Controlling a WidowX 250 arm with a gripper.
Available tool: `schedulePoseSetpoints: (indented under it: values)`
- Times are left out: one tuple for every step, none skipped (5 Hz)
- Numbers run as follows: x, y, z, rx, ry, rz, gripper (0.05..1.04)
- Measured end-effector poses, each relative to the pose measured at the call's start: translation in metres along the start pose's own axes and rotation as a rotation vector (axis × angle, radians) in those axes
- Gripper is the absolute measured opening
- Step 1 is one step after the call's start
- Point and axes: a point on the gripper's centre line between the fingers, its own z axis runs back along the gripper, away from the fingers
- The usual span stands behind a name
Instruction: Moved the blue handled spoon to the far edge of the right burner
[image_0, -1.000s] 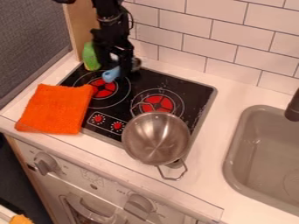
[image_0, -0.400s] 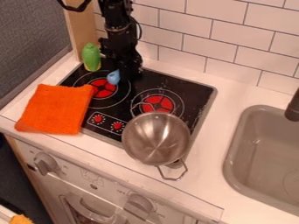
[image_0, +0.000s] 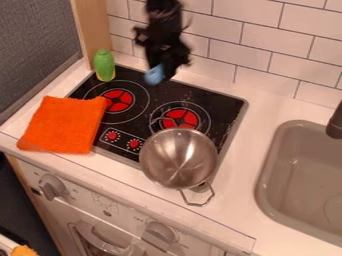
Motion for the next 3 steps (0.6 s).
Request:
schedulePoseSetpoints:
  values:
    - [0.029,-0.038,0.007,-0.012,-0.037,-0.053,0.337]
    - [0.037,-0.086,-0.016,-0.003,0.051,-0.057,0.337]
    - [0.034,-0.122,-0.022,0.018,0.100,-0.007,0.337]
